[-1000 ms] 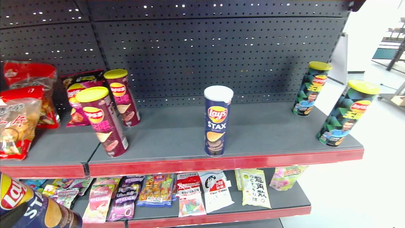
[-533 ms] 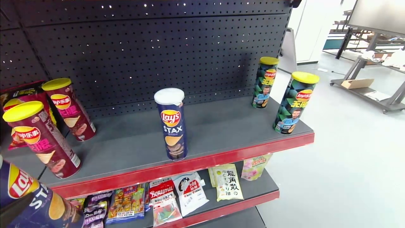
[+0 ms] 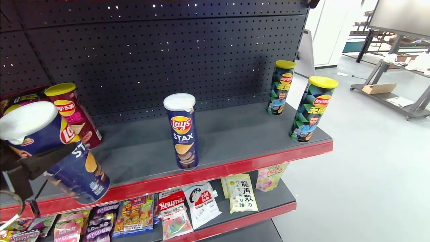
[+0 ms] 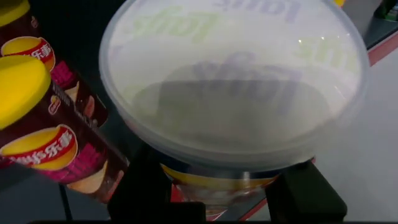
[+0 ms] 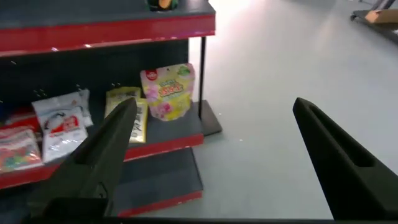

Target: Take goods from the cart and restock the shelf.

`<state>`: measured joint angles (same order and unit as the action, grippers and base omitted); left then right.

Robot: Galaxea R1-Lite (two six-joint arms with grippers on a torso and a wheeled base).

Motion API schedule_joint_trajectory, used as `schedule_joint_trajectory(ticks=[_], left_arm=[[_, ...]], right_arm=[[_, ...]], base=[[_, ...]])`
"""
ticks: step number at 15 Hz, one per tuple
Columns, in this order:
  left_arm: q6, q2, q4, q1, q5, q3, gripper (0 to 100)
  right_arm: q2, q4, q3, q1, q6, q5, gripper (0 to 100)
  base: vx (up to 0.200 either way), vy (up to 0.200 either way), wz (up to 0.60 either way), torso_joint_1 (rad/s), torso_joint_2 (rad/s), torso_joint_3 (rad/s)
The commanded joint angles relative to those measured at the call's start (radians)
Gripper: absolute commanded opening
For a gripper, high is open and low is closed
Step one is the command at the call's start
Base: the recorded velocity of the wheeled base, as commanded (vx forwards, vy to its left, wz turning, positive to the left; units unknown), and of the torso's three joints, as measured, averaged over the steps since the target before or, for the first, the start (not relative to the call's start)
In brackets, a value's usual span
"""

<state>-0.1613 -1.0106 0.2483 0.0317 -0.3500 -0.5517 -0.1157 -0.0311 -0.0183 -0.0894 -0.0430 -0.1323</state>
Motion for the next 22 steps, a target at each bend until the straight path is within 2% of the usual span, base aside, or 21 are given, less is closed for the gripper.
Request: schedule_joint_trajectory(ticks=[1,3,5,7,9,11,13,14,15,16,17,18,19,20,21,22], left_arm=[[0.0,-0.134,0.026,-0.001,-0.003,-0.027,0],[0.002,-0.175,0.031,-0.003,-0.012,-0.034,0],[0.002,-0.2,0.048,-0.007,-0.024,-0.042,0],[0.005,-0.23,0.078,-0.009,-0.024,-0.051,0],[0.022,-0.275,0.098,-0.009,-0.024,-0.088,0],[0.026,-0.315,0.132,-0.018,-0.024,-0.106,0],[0.034,-0.353,0.177,-0.065,-0.026,-0.113,0],[0.062,-0.367,0.186,-0.11,-0.026,-0.109,0],[0.071,-0.379,0.189,-0.138,-0.024,-0.113,0],[0.075,-0.411,0.213,-0.176,-0.024,-0.119,0],[0.074,-0.453,0.263,-0.191,-0.024,-0.122,0],[0.074,-0.505,0.327,-0.196,-0.024,-0.123,0],[0.074,-0.513,0.338,-0.196,-0.024,-0.123,0],[0.071,-0.577,0.445,-0.196,-0.021,-0.123,0],[0.071,-0.623,0.509,-0.196,-0.02,-0.128,0],[0.071,-0.635,0.505,-0.196,-0.02,-0.148,0]], right_arm=[[0.019,-0.003,0.003,-0.003,0.026,0.019,100],[0.019,-0.02,0.015,-0.003,0.052,0.056,100],[0.019,0.053,0.011,-0.003,0.055,0.134,100],[0.018,0.037,0.014,0.0,0.046,0.134,100],[0.021,0.036,0.015,0.079,0.045,0.134,100],[0.053,0.036,0.014,0.095,0.043,0.134,100],[0.074,0.036,0.014,0.102,0.038,0.134,100],[0.094,0.036,0.015,0.095,0.037,0.134,100],[0.107,0.036,0.014,0.094,0.037,0.135,100],[0.114,0.034,0.015,0.089,0.037,0.134,100],[0.114,0.034,0.015,0.089,0.037,0.132,100],[0.114,0.034,0.015,0.089,0.037,0.132,100],[0.114,0.033,0.015,0.089,0.037,0.132,100],[0.114,0.034,0.015,0.089,0.037,0.132,100],[0.114,0.034,0.015,0.089,0.037,0.132,100],[0.114,0.034,0.015,0.089,0.037,0.132,100]], base=[[0.0,0.0,0.0,0.0,0.0,0.0],[0.0,0.0,0.0,0.0,0.0,0.0],[0.0,0.0,0.0,0.0,0.0,0.0],[0.0,0.0,0.0,0.0,0.0,0.0],[0.0,0.0,0.0,0.0,0.0,0.0],[0.0,0.0,0.0,0.0,0.0,0.0],[0.0,0.0,0.0,0.0,0.0,0.0],[0.0,0.0,0.0,0.0,0.0,0.0],[0.0,0.0,0.0,0.0,0.0,0.0],[0.0,0.0,0.0,0.0,0.0,0.0],[0.0,0.0,0.0,0.0,0.0,0.0],[0.0,0.0,0.0,0.0,0.0,0.0],[0.0,0.0,0.0,0.0,0.0,0.0],[0.0,0.0,0.0,0.0,0.0,0.0],[0.0,0.0,0.0,0.0,0.0,0.0],[0.0,0.0,0.0,0.0,0.0,0.0]])
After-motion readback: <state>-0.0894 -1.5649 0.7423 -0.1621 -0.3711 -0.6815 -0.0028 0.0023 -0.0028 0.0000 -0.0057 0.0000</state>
